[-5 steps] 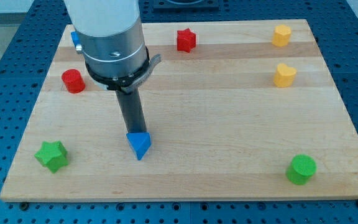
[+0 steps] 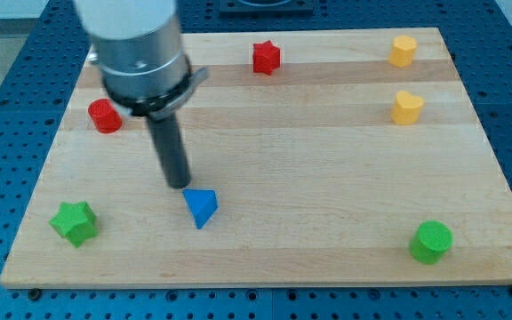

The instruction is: Push the blue triangle to the bottom center

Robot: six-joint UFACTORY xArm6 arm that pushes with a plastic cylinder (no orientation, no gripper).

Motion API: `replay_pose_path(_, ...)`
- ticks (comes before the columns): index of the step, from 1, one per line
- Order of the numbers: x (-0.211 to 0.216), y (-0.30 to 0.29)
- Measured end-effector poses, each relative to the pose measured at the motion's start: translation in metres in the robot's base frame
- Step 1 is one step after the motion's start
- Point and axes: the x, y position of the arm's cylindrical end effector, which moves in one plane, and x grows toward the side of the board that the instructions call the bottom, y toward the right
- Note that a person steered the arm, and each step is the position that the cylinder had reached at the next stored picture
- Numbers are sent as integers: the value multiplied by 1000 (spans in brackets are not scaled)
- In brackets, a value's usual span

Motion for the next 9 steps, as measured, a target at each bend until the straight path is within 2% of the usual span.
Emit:
replay_pose_path(1, 31, 8)
replay_pose_path(3, 25, 92)
replay_pose_path(5, 27, 98)
replay_pose_path(6, 7, 98)
replay_pose_path(7, -30, 123)
replay_pose_path(8, -23, 150)
replay_pose_path(9, -16, 150)
